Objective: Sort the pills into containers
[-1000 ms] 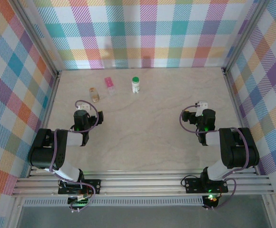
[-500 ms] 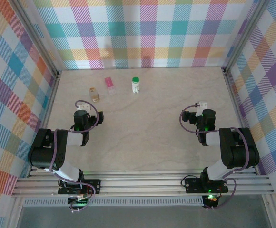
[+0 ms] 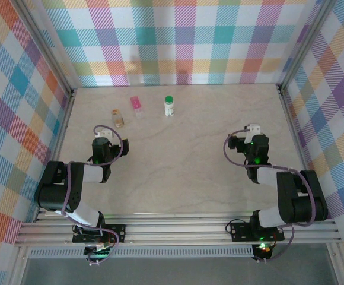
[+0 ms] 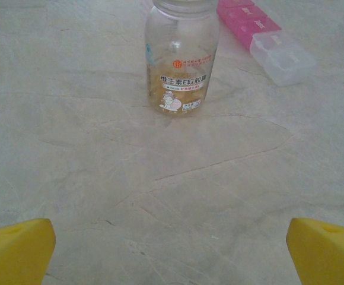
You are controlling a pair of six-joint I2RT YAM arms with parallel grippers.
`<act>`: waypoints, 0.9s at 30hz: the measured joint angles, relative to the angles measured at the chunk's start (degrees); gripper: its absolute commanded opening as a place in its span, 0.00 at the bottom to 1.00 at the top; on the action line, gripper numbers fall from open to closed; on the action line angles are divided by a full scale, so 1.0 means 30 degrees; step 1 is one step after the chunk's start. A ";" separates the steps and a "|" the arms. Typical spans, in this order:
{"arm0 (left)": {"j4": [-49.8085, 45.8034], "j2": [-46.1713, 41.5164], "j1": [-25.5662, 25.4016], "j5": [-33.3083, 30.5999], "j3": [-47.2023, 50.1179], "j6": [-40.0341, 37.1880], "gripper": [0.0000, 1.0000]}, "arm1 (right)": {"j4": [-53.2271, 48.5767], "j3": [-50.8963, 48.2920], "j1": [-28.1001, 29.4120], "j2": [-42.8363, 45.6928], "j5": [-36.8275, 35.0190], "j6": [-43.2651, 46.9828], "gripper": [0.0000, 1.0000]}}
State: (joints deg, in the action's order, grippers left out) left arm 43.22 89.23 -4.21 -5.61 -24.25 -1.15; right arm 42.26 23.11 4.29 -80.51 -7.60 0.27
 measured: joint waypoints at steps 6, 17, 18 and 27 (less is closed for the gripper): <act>-0.3818 -0.4379 -0.0823 -0.2987 -0.0138 0.1355 1.00 | -0.3687 0.0816 0.0583 0.2557 -0.2084 -0.1035 0.99; -1.1635 -0.9843 -0.2186 -0.5595 -0.3694 1.0346 1.00 | -0.8000 0.3315 0.3067 0.6812 0.2288 -0.4233 0.99; -1.2225 -0.9194 -0.2907 -0.5661 -0.4510 1.0418 1.00 | -0.8342 0.3308 0.3300 0.6863 0.2543 -0.4437 0.99; -1.6844 -0.0772 -0.5807 -0.5719 -1.4375 1.0229 0.88 | -0.9661 0.2412 0.3577 0.8903 0.2863 -0.6193 0.99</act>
State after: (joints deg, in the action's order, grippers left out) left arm -7.31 86.91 -21.63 -22.76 -67.37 29.54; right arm 13.28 30.35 15.03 -53.80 0.99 -18.31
